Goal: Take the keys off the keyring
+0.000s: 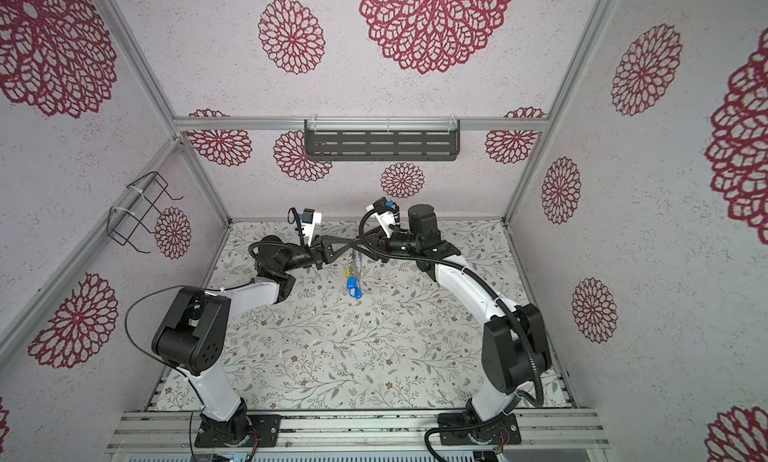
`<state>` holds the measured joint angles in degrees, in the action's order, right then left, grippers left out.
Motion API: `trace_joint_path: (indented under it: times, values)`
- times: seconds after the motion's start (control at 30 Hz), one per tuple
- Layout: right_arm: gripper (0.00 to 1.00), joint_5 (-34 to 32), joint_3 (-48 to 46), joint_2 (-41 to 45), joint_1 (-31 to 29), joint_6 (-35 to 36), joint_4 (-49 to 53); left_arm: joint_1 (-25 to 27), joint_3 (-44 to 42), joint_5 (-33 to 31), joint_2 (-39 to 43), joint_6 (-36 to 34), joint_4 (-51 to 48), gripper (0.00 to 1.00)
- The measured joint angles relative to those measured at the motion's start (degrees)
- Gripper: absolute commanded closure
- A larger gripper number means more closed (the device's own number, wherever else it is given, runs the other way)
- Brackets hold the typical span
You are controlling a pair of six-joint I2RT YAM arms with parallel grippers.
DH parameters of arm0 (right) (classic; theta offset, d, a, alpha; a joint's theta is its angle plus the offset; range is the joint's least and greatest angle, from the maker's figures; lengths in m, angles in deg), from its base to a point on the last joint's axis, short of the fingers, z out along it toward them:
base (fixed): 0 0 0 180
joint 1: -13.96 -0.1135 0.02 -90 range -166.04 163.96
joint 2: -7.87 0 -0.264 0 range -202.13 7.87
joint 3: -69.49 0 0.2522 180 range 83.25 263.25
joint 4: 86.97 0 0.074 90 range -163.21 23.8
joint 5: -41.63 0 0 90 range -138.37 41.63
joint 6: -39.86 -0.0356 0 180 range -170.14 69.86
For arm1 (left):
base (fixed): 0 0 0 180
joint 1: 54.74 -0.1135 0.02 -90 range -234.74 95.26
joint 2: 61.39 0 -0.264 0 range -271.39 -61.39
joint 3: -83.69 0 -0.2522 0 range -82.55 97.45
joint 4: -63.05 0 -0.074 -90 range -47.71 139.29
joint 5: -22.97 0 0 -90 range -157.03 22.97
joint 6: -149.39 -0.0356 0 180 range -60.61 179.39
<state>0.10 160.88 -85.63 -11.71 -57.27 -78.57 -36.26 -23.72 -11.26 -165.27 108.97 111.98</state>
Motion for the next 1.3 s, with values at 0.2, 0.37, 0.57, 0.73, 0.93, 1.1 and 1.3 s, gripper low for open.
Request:
trace_joint_path:
  times: [0.2, 0.37, 0.57, 0.73, 0.93, 1.1, 1.3]
  values:
    - [0.44, -9.8, -7.8, 4.7, 0.3, 1.8, -0.2, 0.0, 0.0, -1.8, 1.6, -1.8, -5.1, 1.0]
    - [0.44, -14.6, -10.6, 6.2, 0.2, 2.8, -0.9, 0.0, 0.0, -2.5, 2.0, -2.0, -6.5, 1.0]
    - [0.42, -16.4, -10.2, 5.0, -1.8, 2.5, -3.5, 0.0, 0.0, -3.3, 2.0, -1.3, -6.6, 1.0]
    - [0.4, -17.9, -8.9, 2.8, -3.6, 2.5, -5.0, 0.0, 0.2, -4.2, 2.0, -0.7, -7.5, 1.0]
    - [0.41, -21.0, -8.1, 1.8, -4.4, 2.5, -7.3, 0.0, 0.9, -4.3, 2.0, 0.2, -7.9, 1.0]
    - [0.56, -24.3, -8.0, 1.8, -5.2, 2.6, -10.1, 0.0, 1.6, -4.9, 2.0, 1.1, -7.8, 1.0]
    - [0.75, -26.2, -8.0, 1.8, -6.3, 3.3, -11.6, 0.0, 2.3, -5.1, 2.0, 3.0, -7.0, 1.0]
